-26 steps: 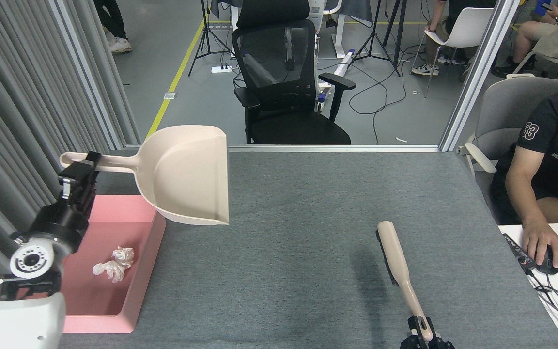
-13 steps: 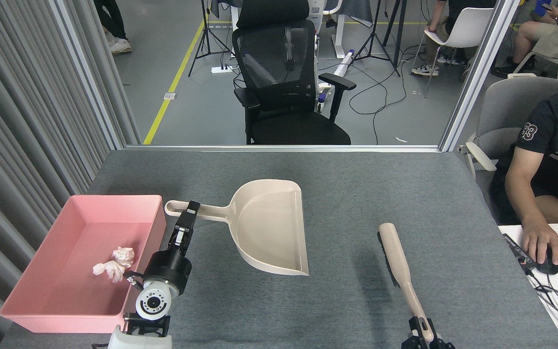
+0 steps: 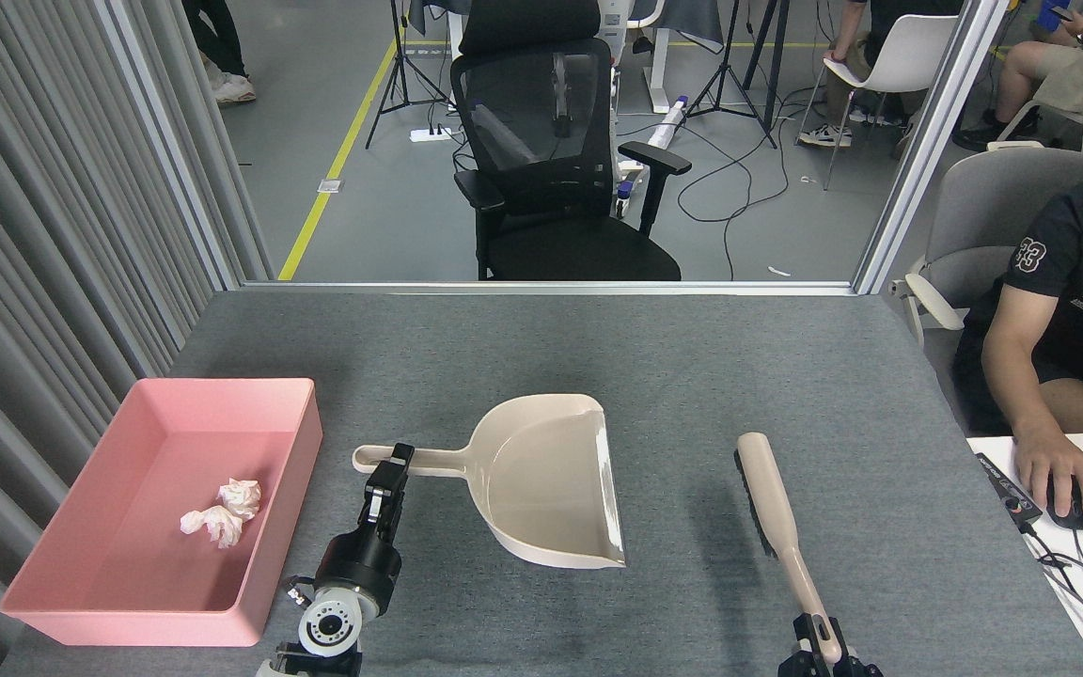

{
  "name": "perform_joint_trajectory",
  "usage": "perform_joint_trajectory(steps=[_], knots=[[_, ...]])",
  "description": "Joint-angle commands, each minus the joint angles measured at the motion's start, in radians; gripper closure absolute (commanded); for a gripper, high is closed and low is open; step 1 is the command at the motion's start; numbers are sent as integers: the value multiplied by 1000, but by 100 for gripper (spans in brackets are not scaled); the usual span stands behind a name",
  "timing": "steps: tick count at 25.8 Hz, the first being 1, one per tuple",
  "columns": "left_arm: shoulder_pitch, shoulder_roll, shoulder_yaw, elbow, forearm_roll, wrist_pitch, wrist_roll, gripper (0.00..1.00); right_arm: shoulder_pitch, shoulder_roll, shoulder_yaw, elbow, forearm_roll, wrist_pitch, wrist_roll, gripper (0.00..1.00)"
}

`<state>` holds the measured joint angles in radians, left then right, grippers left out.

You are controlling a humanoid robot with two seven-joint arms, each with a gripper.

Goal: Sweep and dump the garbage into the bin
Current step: 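Bring the empty dustpan back and lower it onto the table with the left gripper, then release the dustpan handle and the brush, opening both grippers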

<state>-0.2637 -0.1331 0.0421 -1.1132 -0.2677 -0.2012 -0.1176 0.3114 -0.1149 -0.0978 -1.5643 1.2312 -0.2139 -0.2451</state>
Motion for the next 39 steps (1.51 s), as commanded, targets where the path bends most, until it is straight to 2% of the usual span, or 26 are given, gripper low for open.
perform_joint_trajectory(steps=[1,9,17,24,26,30,32,37,39], knots=[[-22,0,-1,79,4,-44,9,92,0,0,1,0,1,2,1,89],[-54,0,-14,168,-82,-87,18,92,9,0,-2,0,1,5,0,89],[-78,-2,-4,234,-85,-115,50,84,11,-2,-2,-3,1,4,0,89],[-98,1,12,256,-91,-155,53,84,11,0,-2,-5,1,4,0,89],[-97,3,15,257,-105,-168,53,80,11,-2,-2,-5,1,4,0,88],[-92,3,18,256,-128,-170,61,58,9,-2,-2,-5,-1,2,1,88],[-88,3,18,251,-137,-159,59,50,9,-2,-2,-5,-1,2,1,88],[-65,3,18,246,-226,-115,47,8,9,-2,-2,-5,1,4,3,88],[-63,6,16,245,-235,-113,46,4,9,-3,-2,-5,-1,4,3,88]])
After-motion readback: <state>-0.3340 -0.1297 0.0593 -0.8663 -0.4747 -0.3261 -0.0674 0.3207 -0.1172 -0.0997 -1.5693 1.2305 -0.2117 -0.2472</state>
